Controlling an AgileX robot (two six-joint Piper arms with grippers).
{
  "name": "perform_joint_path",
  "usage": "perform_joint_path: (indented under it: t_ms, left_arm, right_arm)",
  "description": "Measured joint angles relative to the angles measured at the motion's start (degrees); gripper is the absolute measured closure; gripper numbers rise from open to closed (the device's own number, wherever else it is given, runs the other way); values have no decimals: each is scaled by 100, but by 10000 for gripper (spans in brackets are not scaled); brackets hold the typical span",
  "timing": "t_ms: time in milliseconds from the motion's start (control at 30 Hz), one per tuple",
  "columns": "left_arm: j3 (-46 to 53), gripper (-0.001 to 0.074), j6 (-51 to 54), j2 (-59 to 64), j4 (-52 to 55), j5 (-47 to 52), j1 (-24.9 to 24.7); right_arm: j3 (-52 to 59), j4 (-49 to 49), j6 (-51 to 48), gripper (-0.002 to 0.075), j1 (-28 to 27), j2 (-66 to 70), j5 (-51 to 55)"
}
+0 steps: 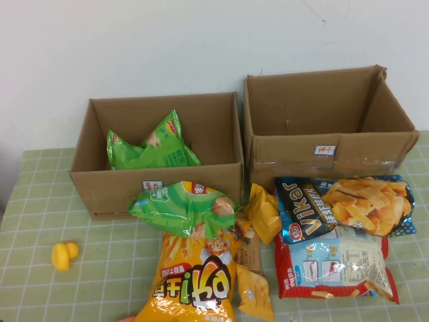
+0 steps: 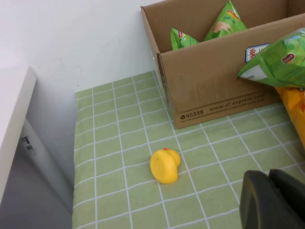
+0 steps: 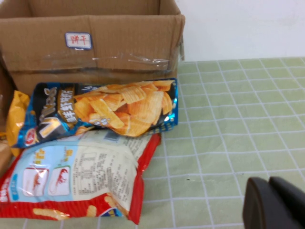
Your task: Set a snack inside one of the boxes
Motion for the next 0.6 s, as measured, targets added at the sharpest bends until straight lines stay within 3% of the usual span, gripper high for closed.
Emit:
perform_joint_path:
  t_ms: [600]
  left_arm:
    - [0, 737, -386, 0, -250, -131, 0]
  right_arm:
    - [0, 163, 0, 728, 0, 0, 10]
